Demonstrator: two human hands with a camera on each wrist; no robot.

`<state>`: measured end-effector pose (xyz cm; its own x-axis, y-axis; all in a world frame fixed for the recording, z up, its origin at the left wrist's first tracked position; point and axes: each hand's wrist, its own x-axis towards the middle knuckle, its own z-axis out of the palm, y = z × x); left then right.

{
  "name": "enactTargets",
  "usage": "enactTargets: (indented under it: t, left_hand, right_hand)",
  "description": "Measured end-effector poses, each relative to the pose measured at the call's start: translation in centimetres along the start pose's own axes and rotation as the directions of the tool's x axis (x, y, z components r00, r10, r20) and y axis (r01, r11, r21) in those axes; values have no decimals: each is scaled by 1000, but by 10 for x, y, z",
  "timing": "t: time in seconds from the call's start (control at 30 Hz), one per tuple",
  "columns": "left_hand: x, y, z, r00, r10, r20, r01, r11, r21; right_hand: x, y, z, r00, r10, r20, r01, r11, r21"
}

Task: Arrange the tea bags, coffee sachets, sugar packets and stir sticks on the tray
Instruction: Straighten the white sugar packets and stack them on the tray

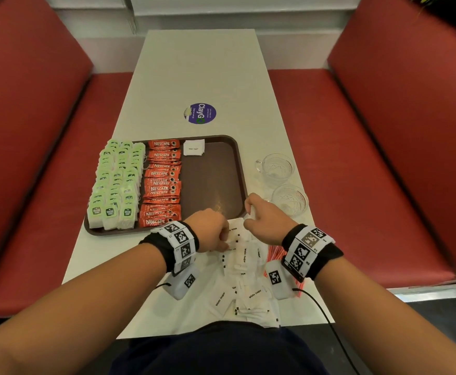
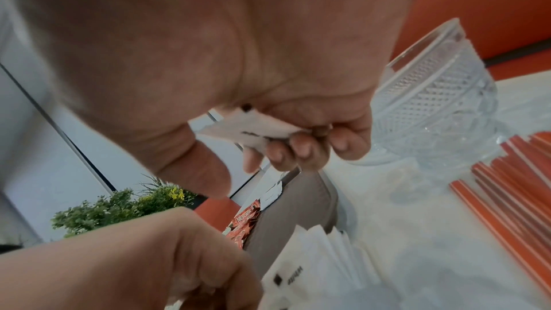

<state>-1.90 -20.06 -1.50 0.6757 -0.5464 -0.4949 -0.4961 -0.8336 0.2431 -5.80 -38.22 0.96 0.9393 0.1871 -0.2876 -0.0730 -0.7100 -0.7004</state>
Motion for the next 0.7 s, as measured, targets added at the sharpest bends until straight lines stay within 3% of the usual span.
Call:
enactTargets:
  t: [0.2,0.4,0.57,0.7]
  left_hand:
    - [-8,-32,-26,968,22,-251,-96,953,-287]
    - [-9,-41,-40,903,17,-428,-193,909,-369]
    - [-9,-42,-39,909,-11,-417,-210,851,-480]
    - [-8,-46,-39,902,28,-431,-236,868,-437]
  right_hand:
    - [8,4,1,1000,16,11,-16,1000,16]
    - [27,-4,3,997,-68,-35,66,995,-70]
    - [37,-13,-2,980,-142,-139,142,990,-6]
    - [40,-16,-4,976,-151,-157,163,985,64]
